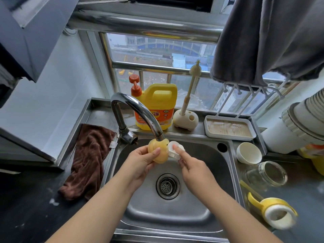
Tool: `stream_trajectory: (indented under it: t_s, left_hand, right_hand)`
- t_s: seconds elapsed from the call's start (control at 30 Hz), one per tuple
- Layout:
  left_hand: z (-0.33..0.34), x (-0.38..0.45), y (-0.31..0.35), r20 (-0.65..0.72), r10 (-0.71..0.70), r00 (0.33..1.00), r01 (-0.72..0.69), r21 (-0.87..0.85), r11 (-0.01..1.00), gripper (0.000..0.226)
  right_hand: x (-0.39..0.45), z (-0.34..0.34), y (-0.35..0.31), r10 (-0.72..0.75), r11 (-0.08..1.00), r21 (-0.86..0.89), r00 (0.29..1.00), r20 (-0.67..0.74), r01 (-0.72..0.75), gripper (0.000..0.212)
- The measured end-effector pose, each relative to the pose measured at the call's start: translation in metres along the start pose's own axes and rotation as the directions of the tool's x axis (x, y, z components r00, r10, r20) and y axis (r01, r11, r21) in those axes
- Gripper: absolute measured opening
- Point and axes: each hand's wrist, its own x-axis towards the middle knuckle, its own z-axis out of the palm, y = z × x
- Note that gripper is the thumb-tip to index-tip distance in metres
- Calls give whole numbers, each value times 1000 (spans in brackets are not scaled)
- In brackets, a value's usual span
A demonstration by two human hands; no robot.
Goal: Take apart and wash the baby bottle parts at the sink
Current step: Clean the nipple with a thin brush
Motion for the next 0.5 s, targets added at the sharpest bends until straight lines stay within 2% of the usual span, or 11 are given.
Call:
stream_trajectory:
  t_s: [0.17,0.27,0.4,0.5]
  left_hand:
    - [6,0,0,48,3,999,-2,-24,1000,19]
    - [7,-2,-3,-15,29,999,-30,-56,998,11]
    - [7,-1,-3,-48,54,997,-53,16,998,8]
    - [7,-1,-5,-42,61,997,-59,38,998,10]
  right_hand:
    - [-7,2,-2,-15,993,120,1000,-14,16,49]
    - [-6,1,-1,21,985,169,1000,-10,-19,49]
    - [-17,3,-11,-74,989,132,997,22,70,47]
    - [-11,-1,-20,-99,993,63,995,-7,99,47]
